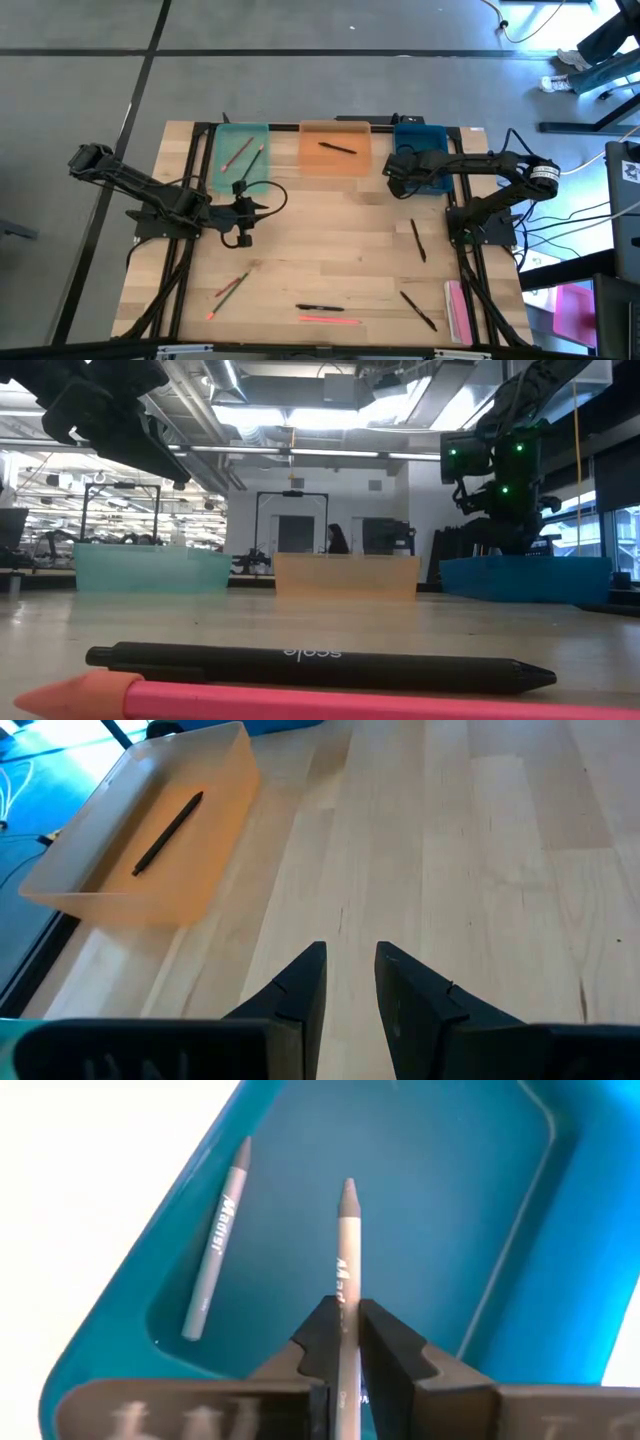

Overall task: Sort crayons/erasers/pens/pencils in bins
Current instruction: Put the gray crayon into the blue bin, then put the black pen into the orange bin

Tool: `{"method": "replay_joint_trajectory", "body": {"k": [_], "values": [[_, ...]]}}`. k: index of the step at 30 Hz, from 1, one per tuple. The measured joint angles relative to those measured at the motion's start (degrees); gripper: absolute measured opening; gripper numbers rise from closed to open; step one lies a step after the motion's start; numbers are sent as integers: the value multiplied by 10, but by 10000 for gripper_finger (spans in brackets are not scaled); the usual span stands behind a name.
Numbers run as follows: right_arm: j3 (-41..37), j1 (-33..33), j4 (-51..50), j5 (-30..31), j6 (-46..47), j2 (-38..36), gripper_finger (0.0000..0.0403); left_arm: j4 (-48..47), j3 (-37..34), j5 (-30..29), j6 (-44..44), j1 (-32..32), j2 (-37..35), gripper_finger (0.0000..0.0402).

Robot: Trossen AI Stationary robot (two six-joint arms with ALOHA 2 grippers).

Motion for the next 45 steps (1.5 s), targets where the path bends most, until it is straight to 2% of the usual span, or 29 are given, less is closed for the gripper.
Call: {"method": "replay_joint_trajectory", "body": {"k": [6,15,20,28,35,40,45], "values": [[0,0,0,0,5,0,43,0,0,0,0,0,0,82],[0,0,3,3,5,0,102,0,0,0,0,0,0,82],[4,0,-2,4,5,0,114,0,0,0,0,0,0,82],[97,14,-82,-5,6,0,116,0,0,0,-1,0,0,82],[150,106,-167,-50,67,-2,116,0,0,0,-1,0,0,82],[148,197,-200,-108,168,-25,116,0,0,0,-1,0,0,82],[146,291,-218,-133,294,-40,116,0,0,0,-1,0,0,82]]}}
